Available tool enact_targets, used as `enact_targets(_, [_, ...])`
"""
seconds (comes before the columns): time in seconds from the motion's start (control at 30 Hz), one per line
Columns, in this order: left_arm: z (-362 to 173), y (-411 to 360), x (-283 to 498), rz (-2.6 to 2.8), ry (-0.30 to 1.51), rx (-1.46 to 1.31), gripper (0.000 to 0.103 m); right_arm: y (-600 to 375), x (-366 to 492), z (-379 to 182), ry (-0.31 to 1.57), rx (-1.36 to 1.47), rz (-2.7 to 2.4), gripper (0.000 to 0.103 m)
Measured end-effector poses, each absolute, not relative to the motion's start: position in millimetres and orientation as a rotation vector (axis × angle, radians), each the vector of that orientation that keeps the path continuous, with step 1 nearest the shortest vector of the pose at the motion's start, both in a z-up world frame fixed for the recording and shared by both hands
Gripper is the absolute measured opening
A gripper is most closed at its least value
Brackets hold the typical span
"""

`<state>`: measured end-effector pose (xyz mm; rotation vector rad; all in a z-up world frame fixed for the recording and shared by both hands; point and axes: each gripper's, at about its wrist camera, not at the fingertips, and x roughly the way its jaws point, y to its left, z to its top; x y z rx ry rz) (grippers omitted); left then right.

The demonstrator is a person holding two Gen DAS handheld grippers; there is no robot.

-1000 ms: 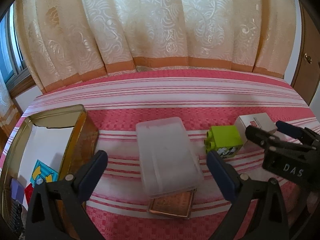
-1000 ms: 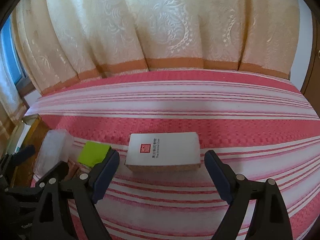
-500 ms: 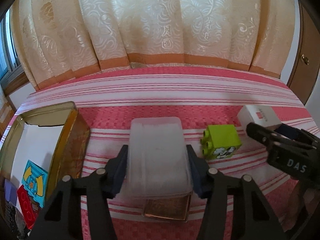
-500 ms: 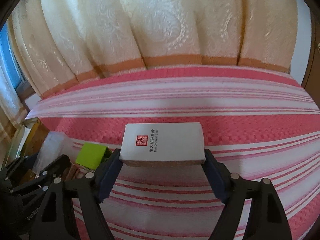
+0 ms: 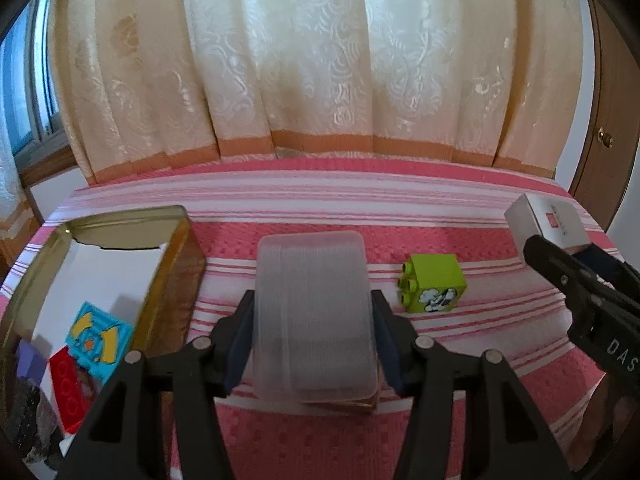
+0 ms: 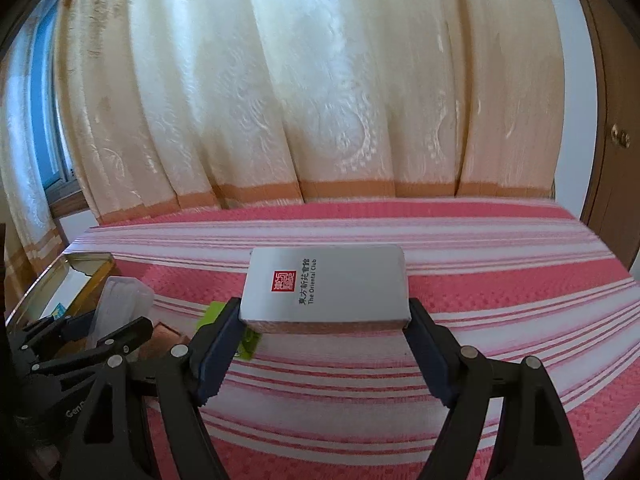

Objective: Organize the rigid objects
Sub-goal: 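Lift the clear plastic box and white card box with both tools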

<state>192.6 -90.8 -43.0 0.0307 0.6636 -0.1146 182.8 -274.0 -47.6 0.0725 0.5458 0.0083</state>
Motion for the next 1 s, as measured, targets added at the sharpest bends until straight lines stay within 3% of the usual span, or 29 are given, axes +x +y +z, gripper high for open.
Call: enact_targets(1.0, [-23,-76,130,-0.062,0.468,0.058,0.054,-259,134,-38,0.441,0.061,0.015,0.081])
